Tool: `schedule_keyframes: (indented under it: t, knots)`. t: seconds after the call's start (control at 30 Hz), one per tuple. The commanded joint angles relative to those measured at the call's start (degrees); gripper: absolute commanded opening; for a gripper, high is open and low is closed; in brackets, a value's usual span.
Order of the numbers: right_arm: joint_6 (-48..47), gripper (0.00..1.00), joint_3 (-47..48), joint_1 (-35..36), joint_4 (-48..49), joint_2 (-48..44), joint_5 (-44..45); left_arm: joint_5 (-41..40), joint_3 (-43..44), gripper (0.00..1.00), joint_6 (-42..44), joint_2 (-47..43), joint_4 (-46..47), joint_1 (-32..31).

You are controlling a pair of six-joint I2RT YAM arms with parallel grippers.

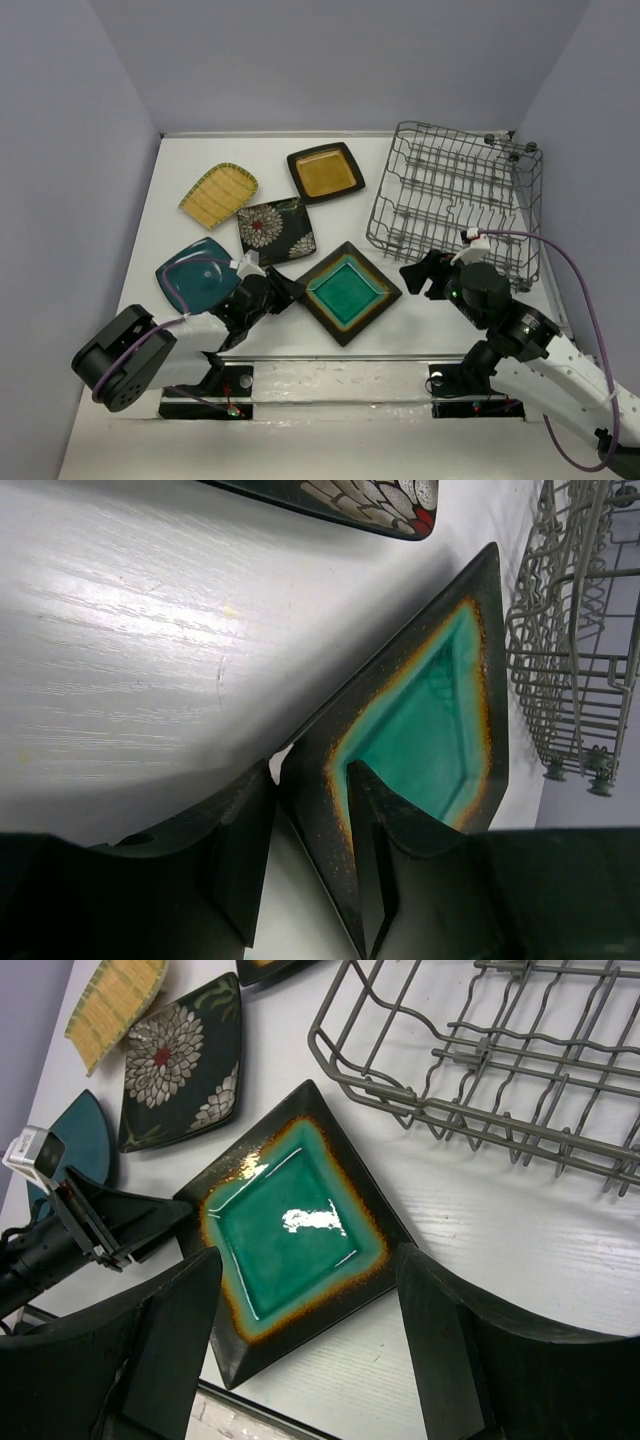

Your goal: Load the plates into the dish rack

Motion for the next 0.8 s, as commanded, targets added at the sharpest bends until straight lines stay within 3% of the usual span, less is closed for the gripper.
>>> schedule_keyframes:
  t: [0.0, 0.2, 0.27, 0.3, 0.37, 0.43, 0.57, 0.63, 0.77]
  knots:
    - [0.4, 0.75, -0.9, 0.1, 4.5, 1.0, -0.8, -5.0, -2.6, 0.47, -0.5, 3.5, 8.4, -0.4]
    - [0.2, 0.75, -0.8, 0.1, 5.3, 2.4, -0.7, -5.0, -2.3, 0.4, -0.6, 10.4, 14.7, -1.0]
    - [0.2, 0.75, -0.8, 0.1, 5.4, 2.4, -0.7, -4.9, -2.6, 0.29, -1.0, 11.6, 16.9, -1.1]
    - [0.2, 0.75, -0.8, 0.1, 5.4, 2.4, -0.7, -5.0, -2.7, 0.18, -1.1, 12.2, 18.4, -1.1]
    - [0.3, 0.75, -0.8, 0.1, 5.4, 2.3, -0.9, -5.2, -3.3, 0.06, -1.4, 11.7, 19.1, -1.1]
    - [0.3, 0.75, -1.0, 0.1, 5.3, 2.1, -1.1, -5.7, -4.4, 0.06, -1.4, 10.3, 19.0, -1.1]
    - [0.0, 0.75, -1.1, 0.1, 5.4, 2.2, -1.8, -5.9, -5.3, 0.06, -0.5, 2.2, 14.2, -1.1]
    - [-0.4, 0.76, -1.0, 0.1, 5.6, 2.7, -3.2, -5.6, -5.0, 0.06, 0.2, -6.0, 7.8, -1.1]
    - [-3.8, 0.89, -0.7, 0.1, 6.4, 5.5, -8.0, -3.0, -2.0, 0.06, 3.5, -22.4, -4.8, -1.1]
